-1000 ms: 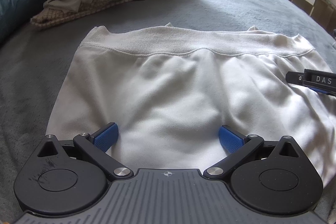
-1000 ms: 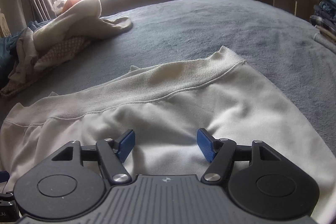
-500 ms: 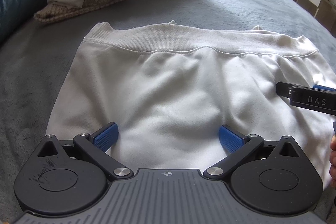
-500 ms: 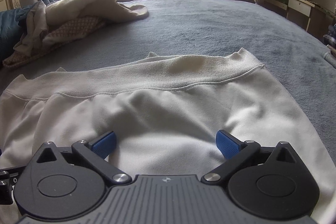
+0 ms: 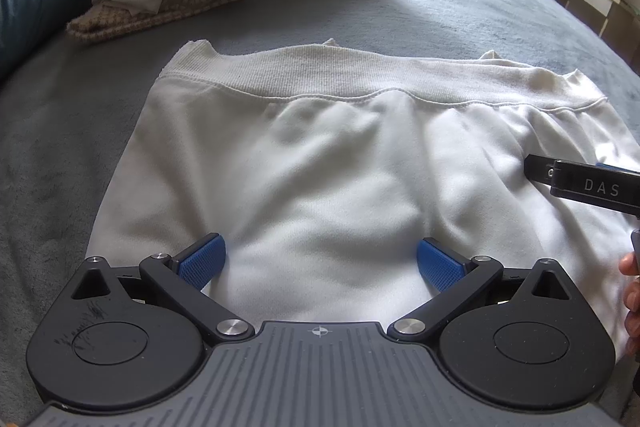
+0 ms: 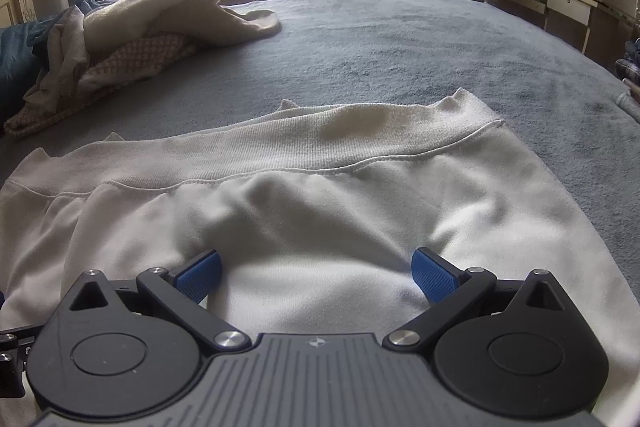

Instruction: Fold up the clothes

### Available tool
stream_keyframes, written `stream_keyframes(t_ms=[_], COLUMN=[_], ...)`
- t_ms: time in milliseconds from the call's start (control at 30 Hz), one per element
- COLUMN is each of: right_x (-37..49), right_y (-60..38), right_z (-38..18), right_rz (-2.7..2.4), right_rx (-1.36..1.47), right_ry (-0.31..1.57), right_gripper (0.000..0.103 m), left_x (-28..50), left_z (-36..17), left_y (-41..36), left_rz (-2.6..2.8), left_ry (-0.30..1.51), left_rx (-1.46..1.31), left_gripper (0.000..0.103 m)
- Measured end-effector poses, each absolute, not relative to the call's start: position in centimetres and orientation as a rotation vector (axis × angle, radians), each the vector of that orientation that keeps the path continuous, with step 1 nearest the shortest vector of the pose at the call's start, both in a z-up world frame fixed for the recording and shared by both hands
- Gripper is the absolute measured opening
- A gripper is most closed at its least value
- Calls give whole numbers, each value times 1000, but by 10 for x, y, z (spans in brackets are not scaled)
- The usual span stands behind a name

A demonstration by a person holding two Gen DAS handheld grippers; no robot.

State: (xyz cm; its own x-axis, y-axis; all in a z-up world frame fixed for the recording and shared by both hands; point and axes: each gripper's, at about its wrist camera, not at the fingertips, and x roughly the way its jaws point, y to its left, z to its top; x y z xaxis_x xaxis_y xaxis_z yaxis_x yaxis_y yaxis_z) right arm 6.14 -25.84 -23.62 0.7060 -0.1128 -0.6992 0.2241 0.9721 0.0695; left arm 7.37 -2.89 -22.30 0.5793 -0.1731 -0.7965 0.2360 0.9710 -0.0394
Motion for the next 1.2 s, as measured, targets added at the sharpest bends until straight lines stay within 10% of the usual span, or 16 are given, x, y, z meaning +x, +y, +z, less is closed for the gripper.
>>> stream_keyframes(t_ms=[533,700,967,1200], right_x=[48,52,81,96], right_y=[-270,-277,-284,-355], right_z=[-215,-208,-212,-229], right_rz=[-149,-161,-107,-196], right_rx=[143,99,-58,7], right_ry=[678,631,639,675], right_gripper=[99,76,29,25], left_x=[72,98,140,149], left_z=[-198,-195,-217,-230], left_y=[-11,-10,0,15], left_rz=[-207,-178,-224,-177], left_ry=[672,582,656,647], left_rx=[49,104,52,30], left_gripper=[103,99,61,59])
